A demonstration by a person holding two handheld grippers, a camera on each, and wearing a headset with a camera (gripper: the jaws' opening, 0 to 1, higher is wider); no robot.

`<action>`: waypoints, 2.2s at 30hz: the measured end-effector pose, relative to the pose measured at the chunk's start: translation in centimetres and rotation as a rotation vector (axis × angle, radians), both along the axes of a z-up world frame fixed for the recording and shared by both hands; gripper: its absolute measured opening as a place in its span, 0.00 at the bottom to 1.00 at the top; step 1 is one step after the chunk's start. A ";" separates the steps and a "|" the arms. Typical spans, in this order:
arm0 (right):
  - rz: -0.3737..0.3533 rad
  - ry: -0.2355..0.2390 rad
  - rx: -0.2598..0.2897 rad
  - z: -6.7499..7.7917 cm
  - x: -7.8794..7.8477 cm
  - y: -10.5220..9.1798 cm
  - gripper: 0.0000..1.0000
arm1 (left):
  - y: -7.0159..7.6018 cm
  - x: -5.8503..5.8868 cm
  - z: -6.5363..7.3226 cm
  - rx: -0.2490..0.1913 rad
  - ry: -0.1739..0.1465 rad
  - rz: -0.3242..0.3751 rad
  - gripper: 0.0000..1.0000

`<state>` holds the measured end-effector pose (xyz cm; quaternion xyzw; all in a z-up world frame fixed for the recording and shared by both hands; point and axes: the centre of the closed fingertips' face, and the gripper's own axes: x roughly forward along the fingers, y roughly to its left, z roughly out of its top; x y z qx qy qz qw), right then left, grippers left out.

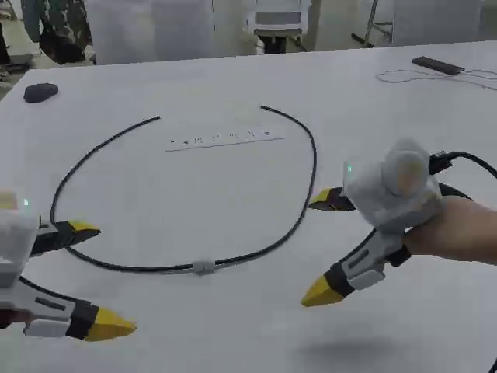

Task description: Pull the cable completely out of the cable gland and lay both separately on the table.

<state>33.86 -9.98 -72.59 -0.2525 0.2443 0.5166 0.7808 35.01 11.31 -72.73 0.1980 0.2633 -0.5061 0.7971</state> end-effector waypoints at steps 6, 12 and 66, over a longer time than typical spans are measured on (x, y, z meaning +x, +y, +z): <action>-0.001 0.006 0.015 0.2 0.1 0.0 0.91 | 0.3 -0.1 -0.6 0.024 -0.003 -0.005 0.99; -0.016 0.018 0.023 -0.1 0.1 -0.1 0.94 | 0.4 0.0 -0.7 0.024 -0.005 0.005 0.99; -0.032 0.046 0.037 -1.5 2.6 1.6 0.99 | 1.6 1.0 -3.3 0.079 -0.006 0.004 0.99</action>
